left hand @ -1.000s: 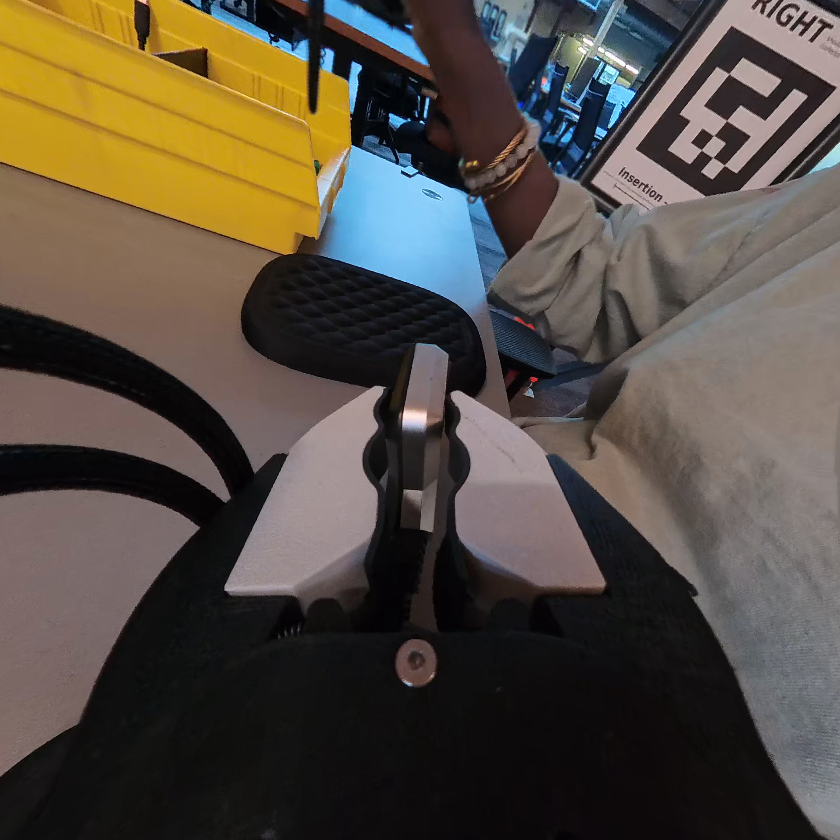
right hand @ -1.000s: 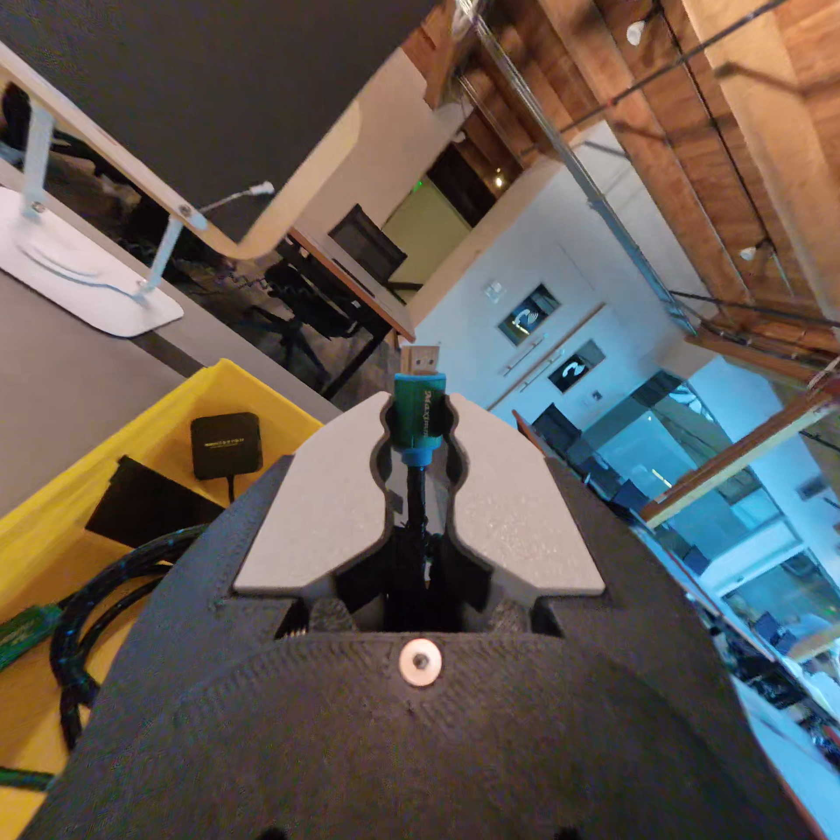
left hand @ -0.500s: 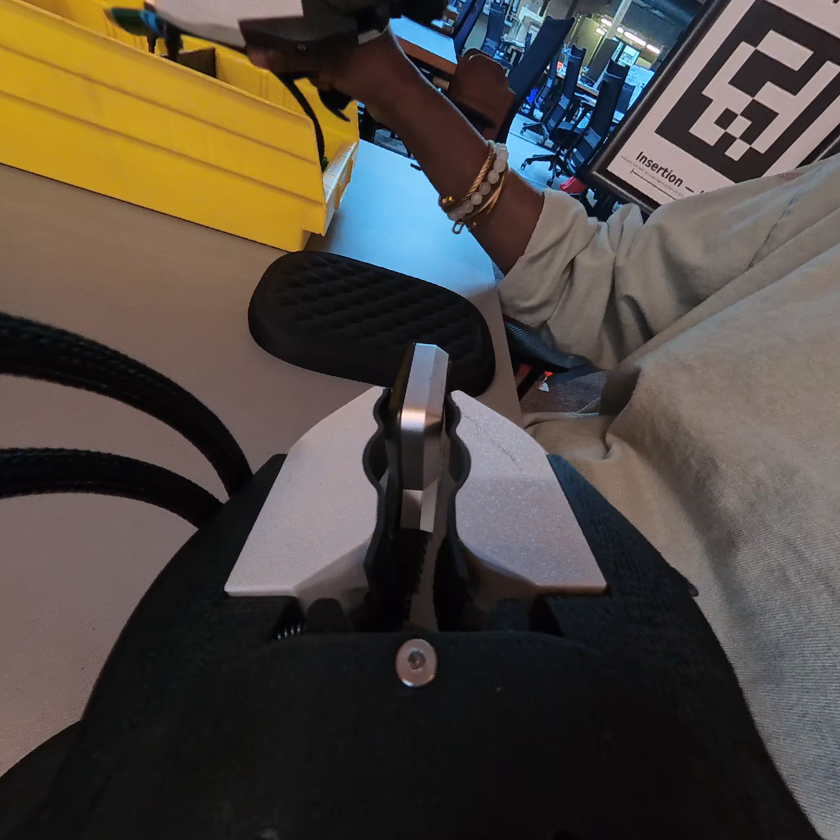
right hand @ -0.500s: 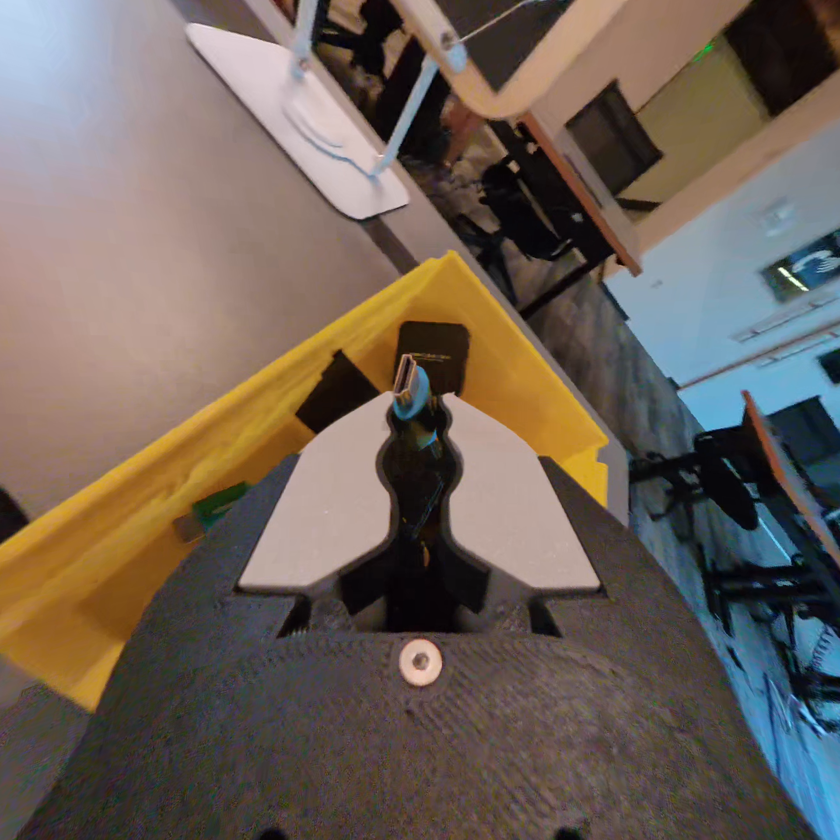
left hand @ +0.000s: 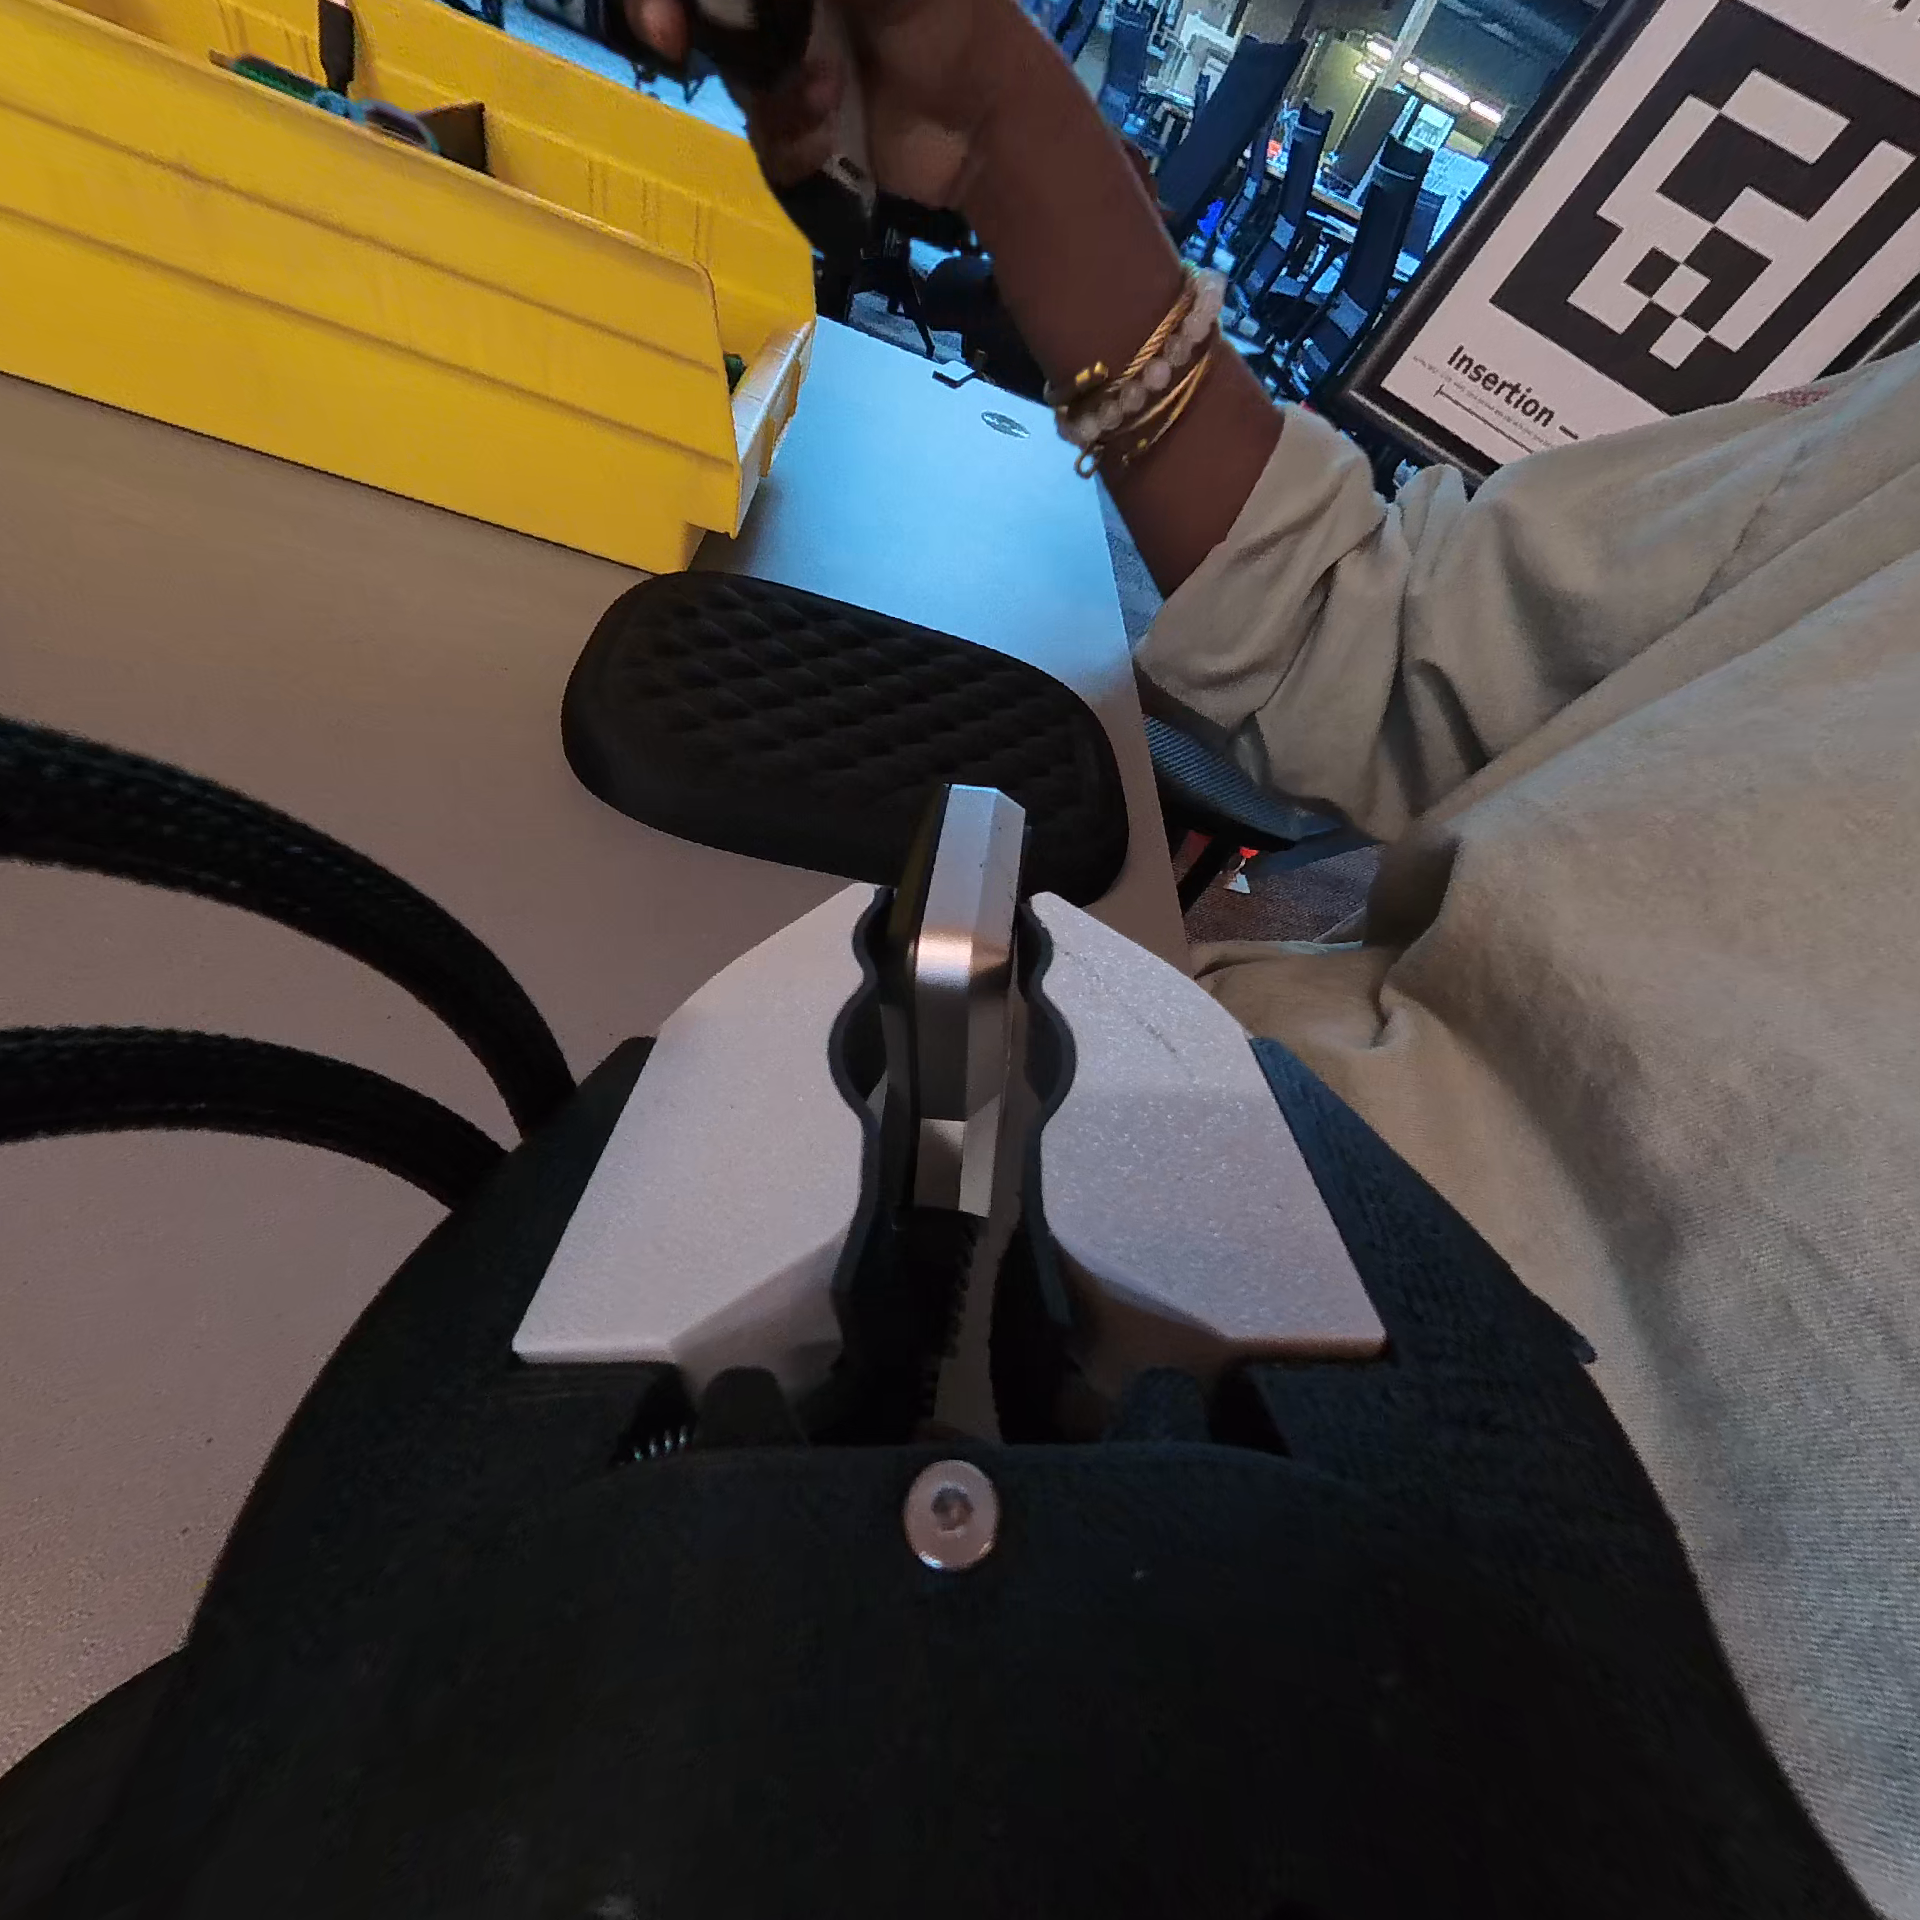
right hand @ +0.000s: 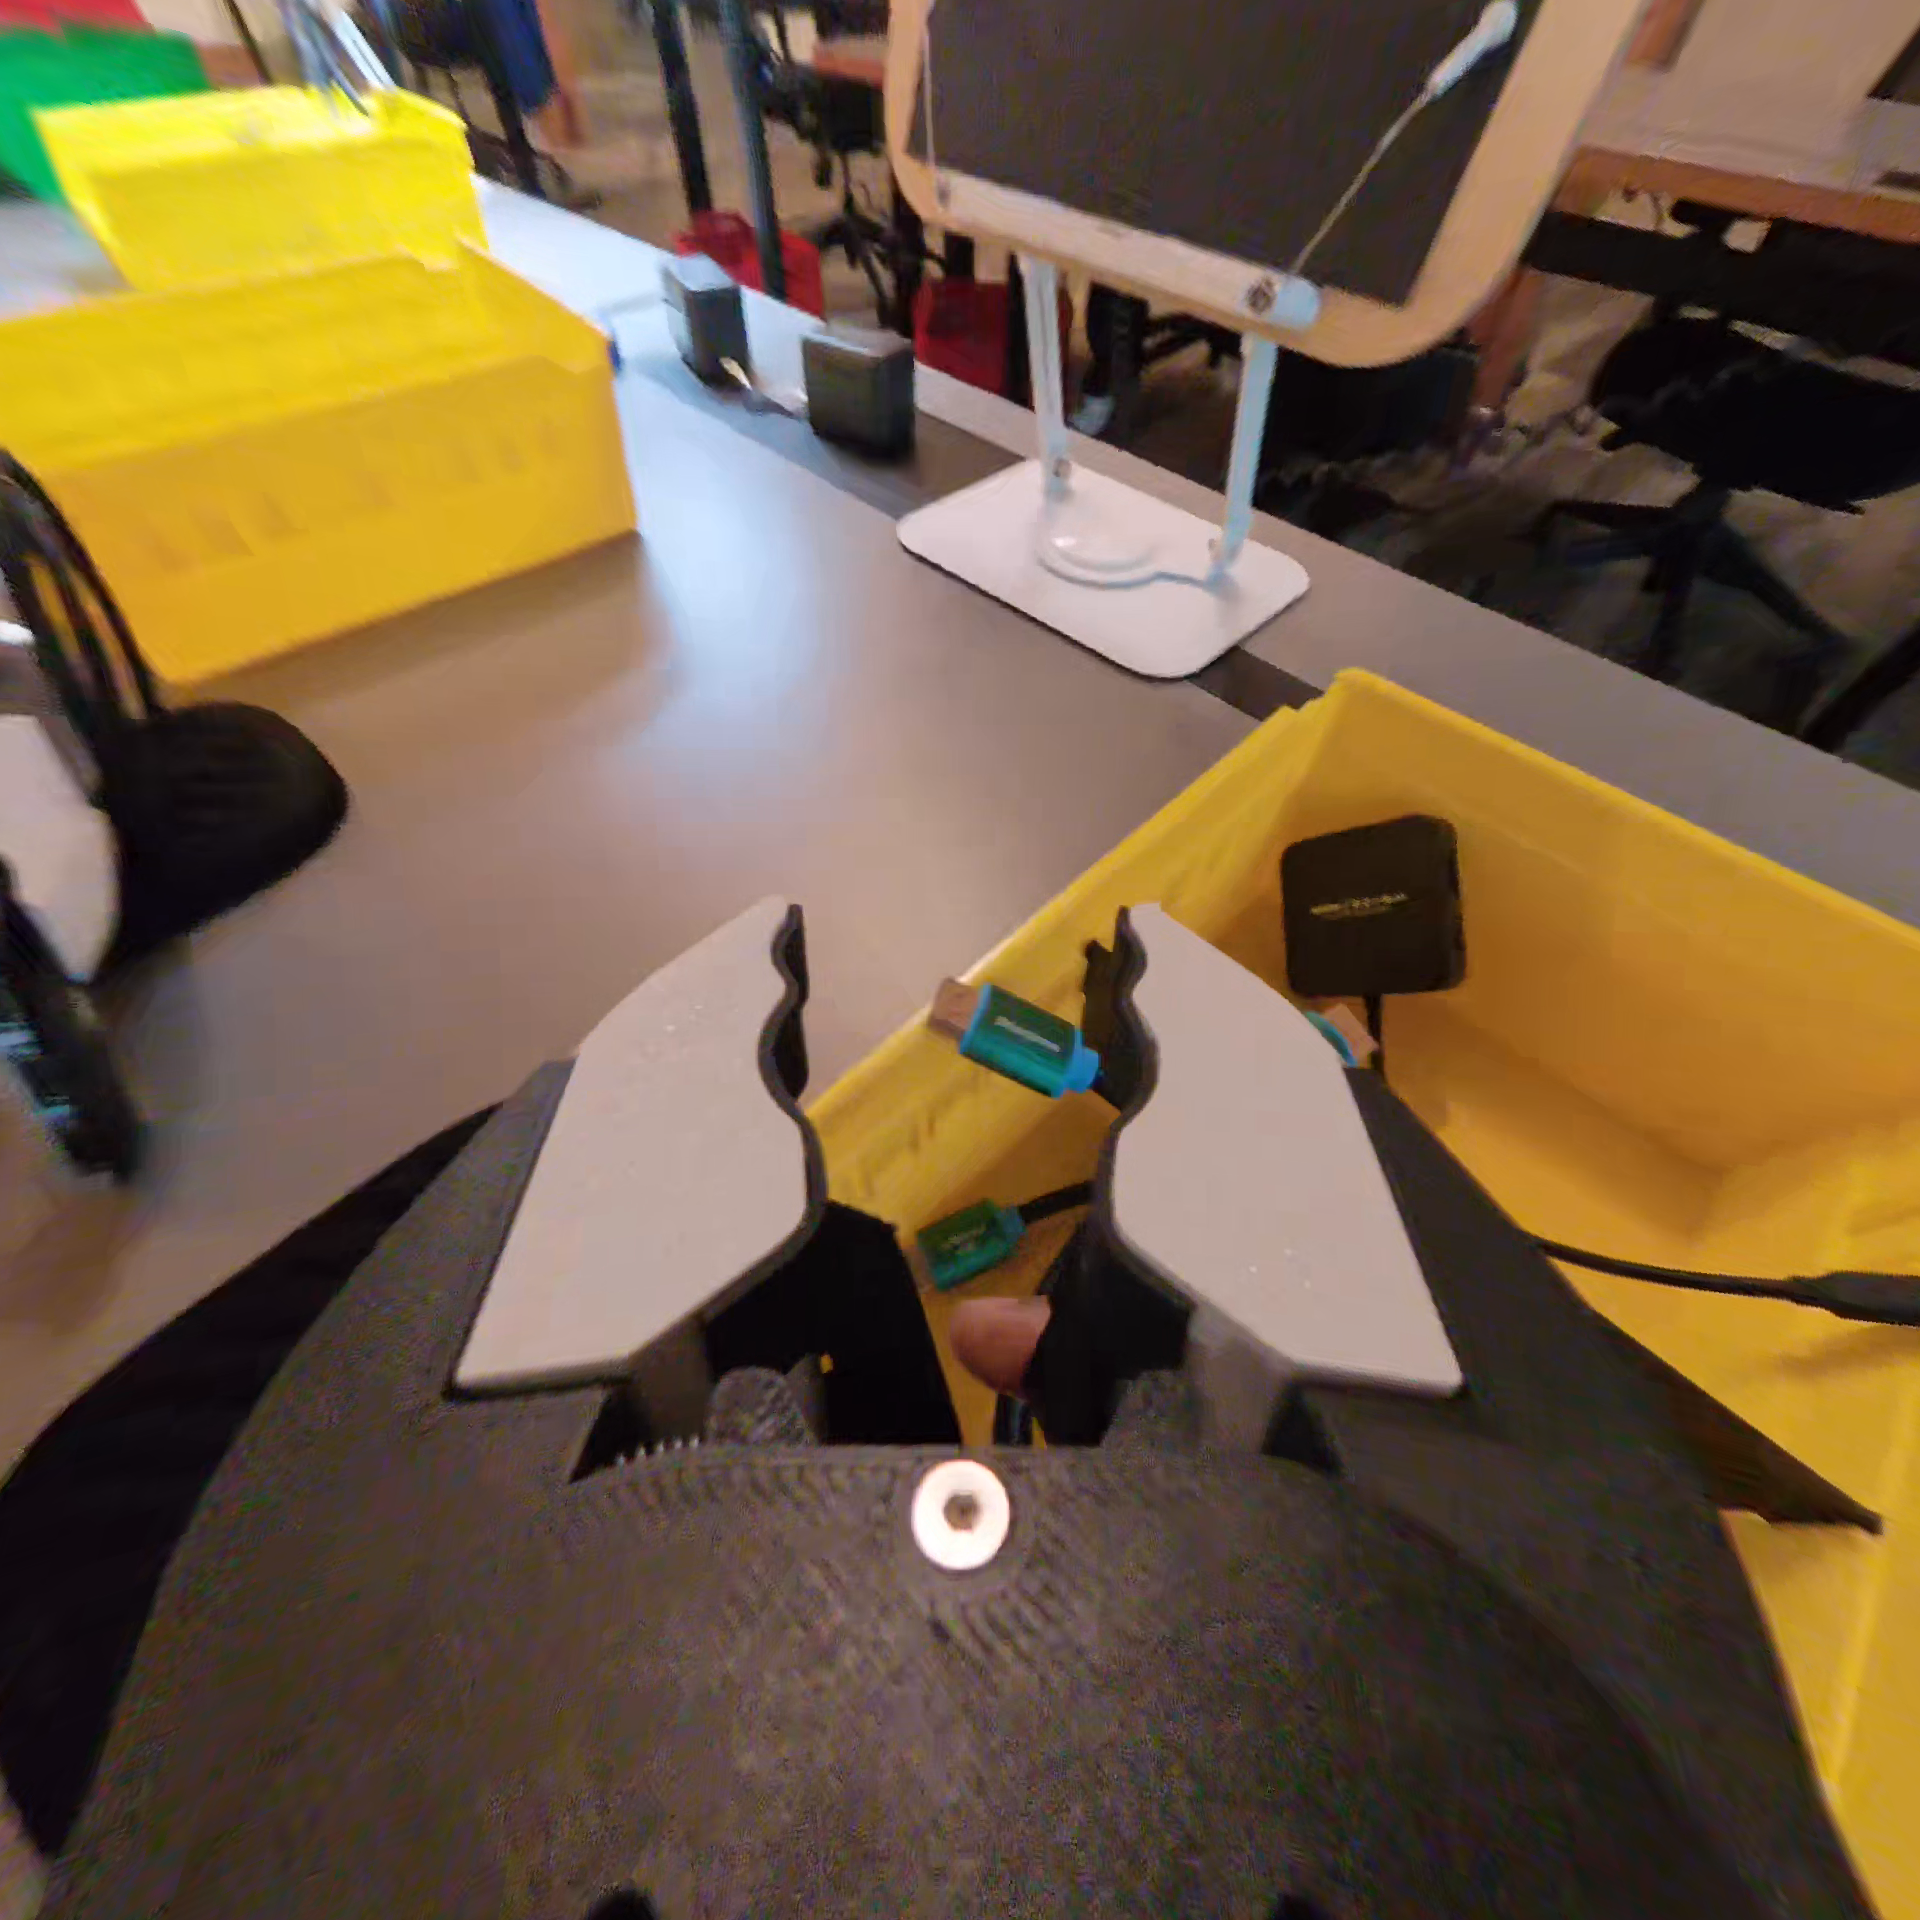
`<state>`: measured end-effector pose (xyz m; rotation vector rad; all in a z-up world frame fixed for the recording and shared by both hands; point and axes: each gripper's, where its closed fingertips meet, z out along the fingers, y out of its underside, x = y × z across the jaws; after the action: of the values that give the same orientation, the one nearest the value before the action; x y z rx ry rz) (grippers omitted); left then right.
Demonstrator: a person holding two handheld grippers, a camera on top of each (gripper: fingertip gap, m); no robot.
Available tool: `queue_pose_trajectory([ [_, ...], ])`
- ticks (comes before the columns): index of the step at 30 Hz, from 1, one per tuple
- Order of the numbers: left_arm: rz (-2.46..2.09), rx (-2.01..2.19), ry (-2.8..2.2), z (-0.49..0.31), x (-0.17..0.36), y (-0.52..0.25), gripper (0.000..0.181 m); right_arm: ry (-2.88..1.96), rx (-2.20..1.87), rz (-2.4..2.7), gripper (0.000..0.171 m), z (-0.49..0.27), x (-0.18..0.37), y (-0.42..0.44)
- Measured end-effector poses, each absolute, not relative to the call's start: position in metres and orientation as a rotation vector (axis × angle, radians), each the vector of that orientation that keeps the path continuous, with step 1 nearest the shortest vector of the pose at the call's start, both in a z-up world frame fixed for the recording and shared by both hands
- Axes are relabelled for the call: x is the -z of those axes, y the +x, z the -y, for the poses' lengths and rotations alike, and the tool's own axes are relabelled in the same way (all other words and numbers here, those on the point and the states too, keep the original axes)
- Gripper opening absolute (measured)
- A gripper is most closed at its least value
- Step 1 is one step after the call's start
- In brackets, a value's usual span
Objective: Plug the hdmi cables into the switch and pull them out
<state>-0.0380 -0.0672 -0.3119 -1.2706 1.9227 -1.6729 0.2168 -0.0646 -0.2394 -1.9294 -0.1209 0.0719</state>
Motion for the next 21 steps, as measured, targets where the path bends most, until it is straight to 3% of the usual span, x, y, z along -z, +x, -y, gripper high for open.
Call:
queue_pose_trajectory([
  [4, -1.922, 1.671, -1.272, 0.067, 0.312, -0.038, 0.022, -2.017, -0.049, 0.105, 0.040, 0.085, 0.243, 0.228],
  [8, -1.922, 1.671, -1.275, 0.067, 0.312, -0.038, 0.022, -2.379, 0.137, 0.091, 0.045, 0.102, 0.308, 0.248],
  [12, -1.921, 1.671, -1.275, 0.067, 0.312, -0.038, 0.022, -2.436, 0.336, 0.279, 0.015, 0.101, 0.328, 0.249],
  [15, -1.925, 1.677, -1.281, 0.067, 0.312, -0.037, 0.022, -2.574, 0.603, 0.612, 0.013, 0.122, 0.332, 0.259],
  [21, -1.925, 1.669, -1.271, 0.067, 0.312, -0.038, 0.022, -2.792, 0.127, 0.670, 0.010, 0.130, 0.374, 0.248],
])
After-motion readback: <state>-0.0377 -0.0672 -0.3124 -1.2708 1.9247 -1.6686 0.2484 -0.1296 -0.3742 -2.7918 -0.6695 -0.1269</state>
